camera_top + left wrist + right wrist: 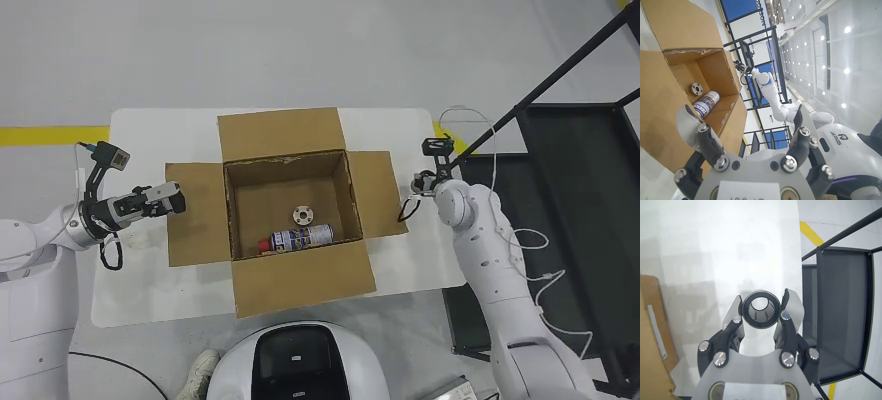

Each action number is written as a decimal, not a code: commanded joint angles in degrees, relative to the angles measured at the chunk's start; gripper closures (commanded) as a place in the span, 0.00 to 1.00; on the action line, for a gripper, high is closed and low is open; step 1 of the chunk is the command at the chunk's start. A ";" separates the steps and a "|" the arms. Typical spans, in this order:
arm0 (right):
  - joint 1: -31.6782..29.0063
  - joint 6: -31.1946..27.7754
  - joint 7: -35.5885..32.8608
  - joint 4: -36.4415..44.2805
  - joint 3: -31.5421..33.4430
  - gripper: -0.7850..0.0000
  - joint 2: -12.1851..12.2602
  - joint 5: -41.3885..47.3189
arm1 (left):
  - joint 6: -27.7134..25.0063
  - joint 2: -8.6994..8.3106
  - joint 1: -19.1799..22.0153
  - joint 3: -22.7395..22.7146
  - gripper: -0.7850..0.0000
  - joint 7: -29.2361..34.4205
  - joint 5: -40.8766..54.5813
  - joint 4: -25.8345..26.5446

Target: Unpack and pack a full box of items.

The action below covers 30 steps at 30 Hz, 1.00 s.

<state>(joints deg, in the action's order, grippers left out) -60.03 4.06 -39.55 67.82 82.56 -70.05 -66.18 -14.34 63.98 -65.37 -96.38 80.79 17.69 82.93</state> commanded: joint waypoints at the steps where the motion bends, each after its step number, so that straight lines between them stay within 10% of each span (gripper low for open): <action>1: 1.43 0.13 1.55 -3.17 -0.47 1.00 -0.23 0.90 | 0.00 0.00 0.00 0.00 0.00 0.00 0.00 0.00; 9: 5.20 -0.14 5.34 -10.69 -1.94 1.00 -0.90 3.14 | 0.00 0.00 0.00 0.00 0.00 0.00 0.00 0.00; 11: 5.83 -0.21 5.58 -11.82 -2.24 0.64 -0.97 3.15 | 0.00 0.00 0.00 0.00 0.00 0.00 0.00 0.00; 13: 6.36 -0.35 5.82 -12.75 -2.42 0.02 -1.04 3.36 | 0.00 0.00 0.00 0.00 0.00 0.00 0.00 0.00; 22: 5.26 0.10 7.62 -10.33 -0.46 0.00 -0.69 5.24 | 0.00 0.00 0.00 0.00 0.00 0.00 0.00 0.00; 30: -6.48 2.25 8.37 14.36 6.63 0.00 0.65 7.22 | 0.00 0.00 0.00 0.00 0.00 0.00 0.00 0.00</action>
<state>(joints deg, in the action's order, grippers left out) -64.82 6.28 -30.97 77.79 88.62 -69.49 -58.94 -14.34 63.98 -65.37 -96.38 80.79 17.69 82.93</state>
